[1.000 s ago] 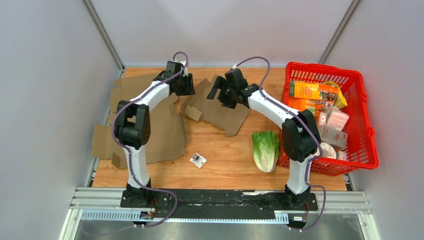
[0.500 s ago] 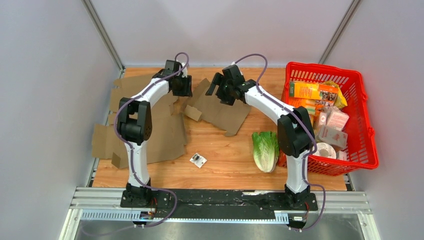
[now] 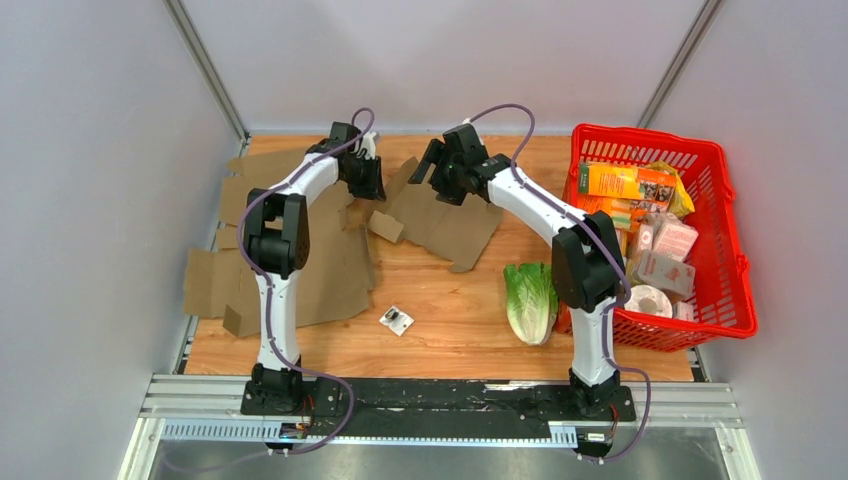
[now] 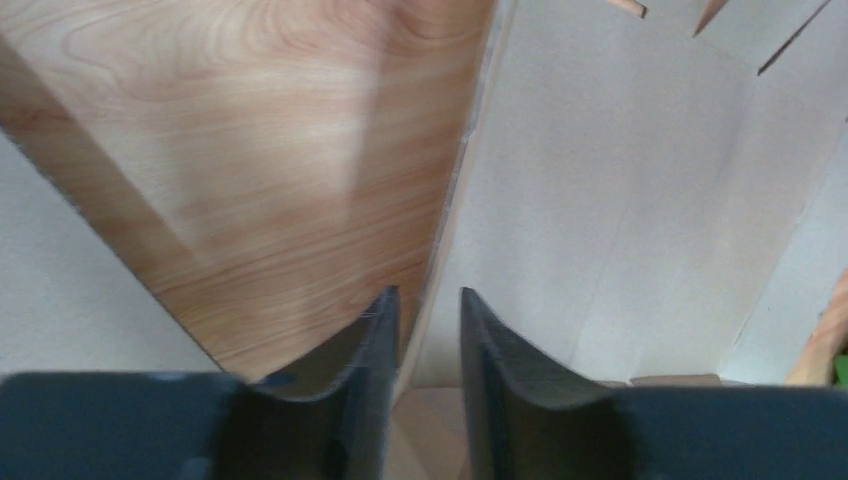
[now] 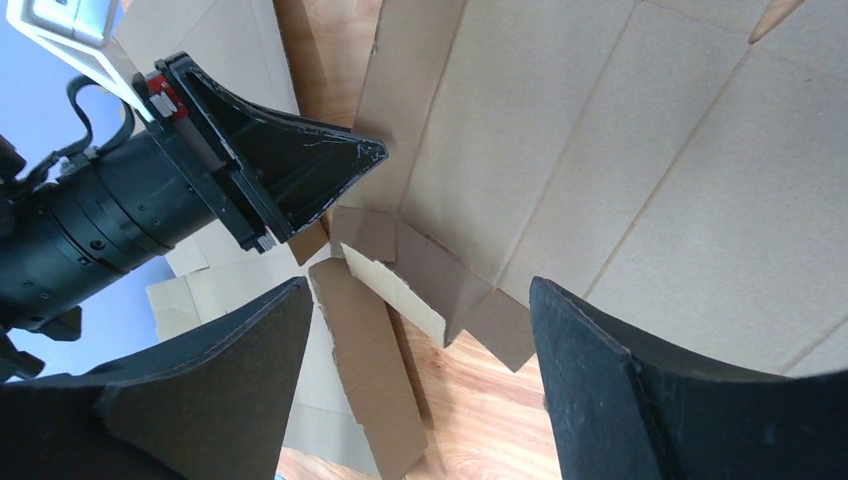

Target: Fold the paper box

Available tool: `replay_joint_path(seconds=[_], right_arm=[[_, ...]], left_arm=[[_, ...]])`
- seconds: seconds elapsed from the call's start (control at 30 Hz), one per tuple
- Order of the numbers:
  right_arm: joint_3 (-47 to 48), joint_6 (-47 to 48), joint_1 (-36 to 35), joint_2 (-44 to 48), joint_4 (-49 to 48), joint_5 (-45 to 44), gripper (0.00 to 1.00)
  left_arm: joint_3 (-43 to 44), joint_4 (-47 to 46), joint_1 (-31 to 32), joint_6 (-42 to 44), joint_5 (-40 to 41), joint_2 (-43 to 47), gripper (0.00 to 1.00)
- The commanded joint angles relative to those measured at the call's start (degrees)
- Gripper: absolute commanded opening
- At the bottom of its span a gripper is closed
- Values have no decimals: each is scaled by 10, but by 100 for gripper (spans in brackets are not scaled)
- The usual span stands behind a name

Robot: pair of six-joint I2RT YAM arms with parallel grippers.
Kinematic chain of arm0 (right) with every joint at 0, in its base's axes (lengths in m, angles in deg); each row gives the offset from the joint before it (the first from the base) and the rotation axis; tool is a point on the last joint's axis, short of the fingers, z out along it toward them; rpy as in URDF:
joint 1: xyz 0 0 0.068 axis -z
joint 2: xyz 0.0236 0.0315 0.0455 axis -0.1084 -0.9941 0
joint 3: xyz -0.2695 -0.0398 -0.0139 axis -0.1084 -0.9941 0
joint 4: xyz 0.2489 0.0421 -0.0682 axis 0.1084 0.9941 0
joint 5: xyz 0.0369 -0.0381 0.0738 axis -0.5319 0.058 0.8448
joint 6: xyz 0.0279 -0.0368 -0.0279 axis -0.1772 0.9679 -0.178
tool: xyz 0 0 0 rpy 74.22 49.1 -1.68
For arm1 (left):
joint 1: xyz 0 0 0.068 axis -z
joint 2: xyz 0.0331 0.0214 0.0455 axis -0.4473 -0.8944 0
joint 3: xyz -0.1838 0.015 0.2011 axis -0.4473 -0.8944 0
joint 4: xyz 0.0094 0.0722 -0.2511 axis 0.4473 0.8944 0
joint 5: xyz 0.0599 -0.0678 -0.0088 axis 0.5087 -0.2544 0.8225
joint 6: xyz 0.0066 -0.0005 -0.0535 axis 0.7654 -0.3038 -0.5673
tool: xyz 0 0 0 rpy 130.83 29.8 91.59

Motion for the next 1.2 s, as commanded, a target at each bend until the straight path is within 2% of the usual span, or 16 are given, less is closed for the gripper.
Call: replay_joint_path(seconds=[0.0, 0.1, 0.23, 0.37, 0.47, 0.77, 0.8, 0.9, 1.17], right_arm=[[22, -31, 0, -8, -10, 2, 81], [17, -65, 1, -9, -18, -5, 77], [16, -109, 7, -21, -24, -8, 74], [47, -137, 14, -46, -6, -2, 69], [79, -136, 17, -59, 9, -7, 68], [118, -126, 24, -79, 36, -15, 67], [123, -126, 23, -81, 39, -17, 61], [130, -126, 22, -86, 42, -15, 58], [114, -123, 11, -79, 32, -29, 60]], left_arm=[[1, -4, 2, -6, -31, 15, 31], [-5, -4, 8, 9, -16, 28, 24], [-13, -6, 26, 24, 9, 49, 7], [-35, -18, 64, 53, 89, 90, 5], [-50, -26, 83, 63, 117, 120, 4], [-108, -57, 119, 81, 139, 195, 3], [-111, -58, 121, 80, 138, 200, 3], [-122, -61, 129, 88, 140, 210, 3], [-133, -58, 149, 100, 142, 222, 3]])
